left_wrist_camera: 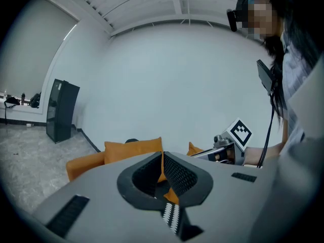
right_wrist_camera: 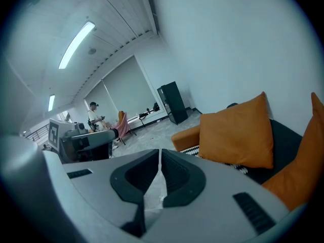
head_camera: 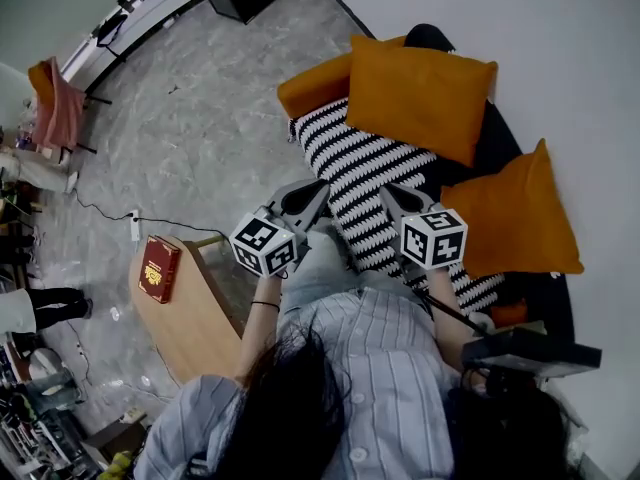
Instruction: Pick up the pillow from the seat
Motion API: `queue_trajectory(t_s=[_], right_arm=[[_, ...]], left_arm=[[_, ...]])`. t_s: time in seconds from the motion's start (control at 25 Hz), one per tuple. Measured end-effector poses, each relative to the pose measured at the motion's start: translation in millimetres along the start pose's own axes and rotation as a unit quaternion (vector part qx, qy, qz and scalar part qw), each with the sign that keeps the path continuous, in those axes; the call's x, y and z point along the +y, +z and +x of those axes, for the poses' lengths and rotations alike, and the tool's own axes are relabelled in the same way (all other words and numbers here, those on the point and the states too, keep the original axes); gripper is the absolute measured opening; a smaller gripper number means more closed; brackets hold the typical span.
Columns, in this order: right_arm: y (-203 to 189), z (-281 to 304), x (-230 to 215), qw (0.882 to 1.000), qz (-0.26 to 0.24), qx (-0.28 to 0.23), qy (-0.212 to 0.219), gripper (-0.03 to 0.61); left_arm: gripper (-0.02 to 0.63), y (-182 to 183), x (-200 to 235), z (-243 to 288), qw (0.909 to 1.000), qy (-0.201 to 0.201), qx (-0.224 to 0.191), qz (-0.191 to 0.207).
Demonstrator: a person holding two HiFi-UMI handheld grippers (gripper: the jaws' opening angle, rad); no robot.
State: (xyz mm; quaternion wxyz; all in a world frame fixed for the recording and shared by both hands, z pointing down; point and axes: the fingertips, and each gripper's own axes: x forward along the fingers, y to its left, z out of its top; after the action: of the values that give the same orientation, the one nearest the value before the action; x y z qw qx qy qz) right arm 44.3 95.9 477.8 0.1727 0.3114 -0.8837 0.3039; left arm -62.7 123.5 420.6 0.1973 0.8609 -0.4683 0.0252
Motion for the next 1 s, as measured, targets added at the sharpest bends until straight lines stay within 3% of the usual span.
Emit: queue_trajectory(t_s=[0.28,1.0], right_arm=[[8,9,-19,1.0,0.015,-0.008,-0.026,0.028],[84,38,-141,0.986,0.081,-0.043,-0.14,0.028]], left_arm=[[0.015,4,25,17,0.9999,-0.012,0.007,-0.002],[0.014,47,114,148,0.9946,-0.087,0.053,0.015]])
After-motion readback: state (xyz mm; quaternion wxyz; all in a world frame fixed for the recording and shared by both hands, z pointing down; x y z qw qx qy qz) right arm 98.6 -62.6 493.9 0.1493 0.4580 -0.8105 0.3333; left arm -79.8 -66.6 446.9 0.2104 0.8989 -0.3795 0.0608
